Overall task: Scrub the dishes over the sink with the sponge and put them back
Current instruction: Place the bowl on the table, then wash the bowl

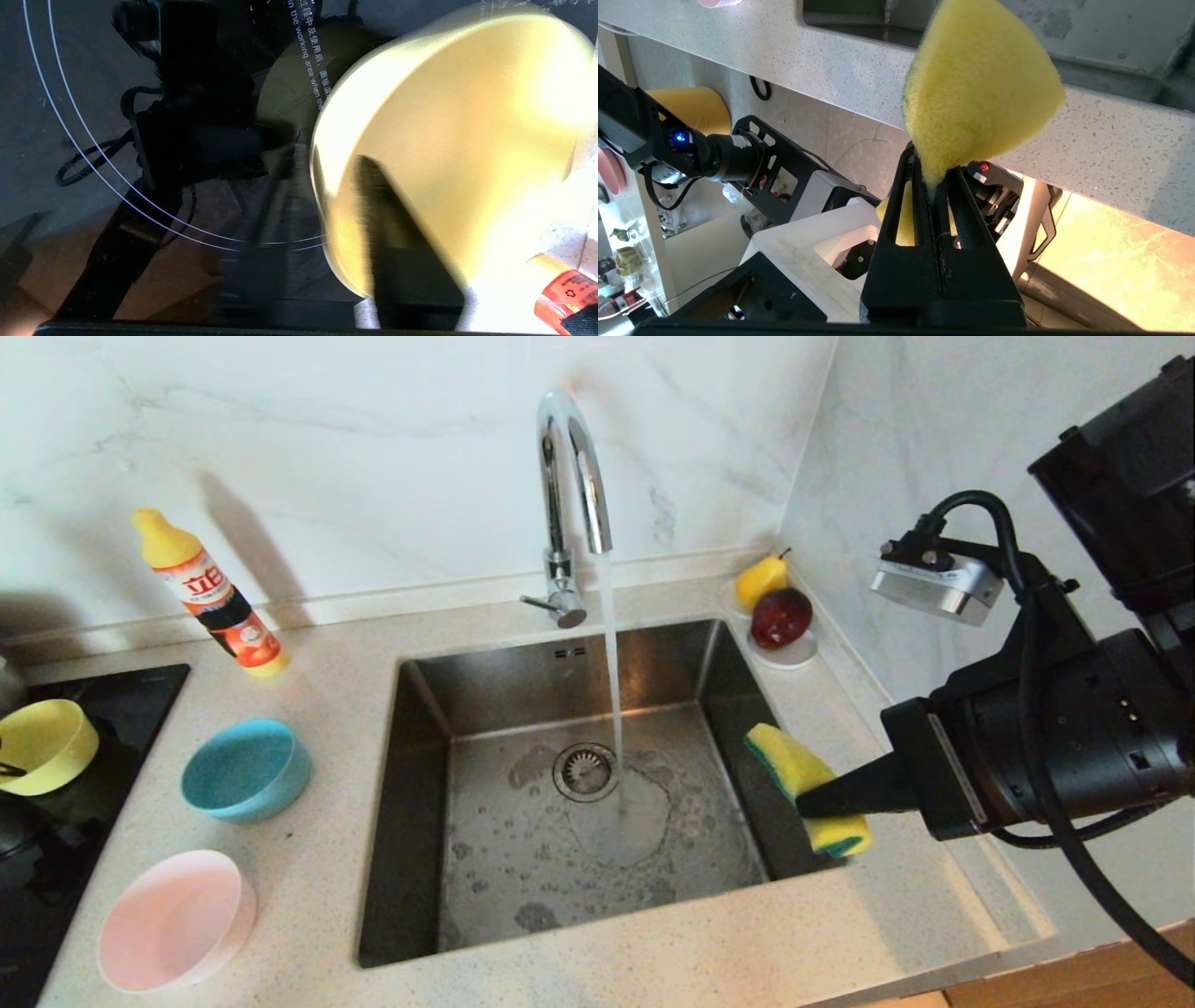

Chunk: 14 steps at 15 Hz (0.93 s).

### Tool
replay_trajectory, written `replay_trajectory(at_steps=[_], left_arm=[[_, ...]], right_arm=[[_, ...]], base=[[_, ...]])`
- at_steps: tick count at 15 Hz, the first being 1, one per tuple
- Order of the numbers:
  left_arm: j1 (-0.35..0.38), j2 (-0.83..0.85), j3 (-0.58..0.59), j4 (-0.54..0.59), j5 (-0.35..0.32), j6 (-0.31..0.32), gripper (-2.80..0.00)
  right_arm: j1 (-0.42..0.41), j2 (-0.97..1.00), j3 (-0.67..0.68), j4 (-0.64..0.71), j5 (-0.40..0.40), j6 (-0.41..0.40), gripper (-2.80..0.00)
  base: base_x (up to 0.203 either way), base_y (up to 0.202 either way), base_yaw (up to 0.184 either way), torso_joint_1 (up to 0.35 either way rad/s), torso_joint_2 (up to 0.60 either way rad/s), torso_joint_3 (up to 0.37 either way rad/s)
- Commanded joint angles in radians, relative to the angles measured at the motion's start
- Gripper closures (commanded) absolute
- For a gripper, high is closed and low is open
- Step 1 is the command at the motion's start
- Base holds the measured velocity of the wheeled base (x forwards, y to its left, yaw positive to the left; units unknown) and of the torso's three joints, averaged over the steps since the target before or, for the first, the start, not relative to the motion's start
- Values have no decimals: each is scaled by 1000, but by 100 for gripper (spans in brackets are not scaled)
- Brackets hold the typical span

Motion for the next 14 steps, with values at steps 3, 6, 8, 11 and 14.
replay_trajectory(at_steps=[3, 6, 8, 11, 14], left_arm=[[2, -53, 0, 9, -5, -7, -280], [1, -152, 0, 45, -60, -9, -280], [1, -232, 1, 86, -118, -9, -280], [-1, -316, 3, 157, -141, 34, 0], [-1, -423, 12, 290, -201, 251, 0]], right_arm=[[2, -9, 1, 4, 1, 3, 0], [2, -10, -1, 6, 1, 1, 0], [3, -6, 1, 6, 0, 0, 0], [3, -2, 1, 4, 1, 1, 0], [3, 5, 10, 4, 1, 2, 0]], base=[[0, 0, 0, 0, 0, 0], [0, 0, 0, 0, 0, 0], [0, 0, 0, 0, 0, 0], [0, 0, 0, 0, 0, 0], [0, 0, 0, 0, 0, 0]])
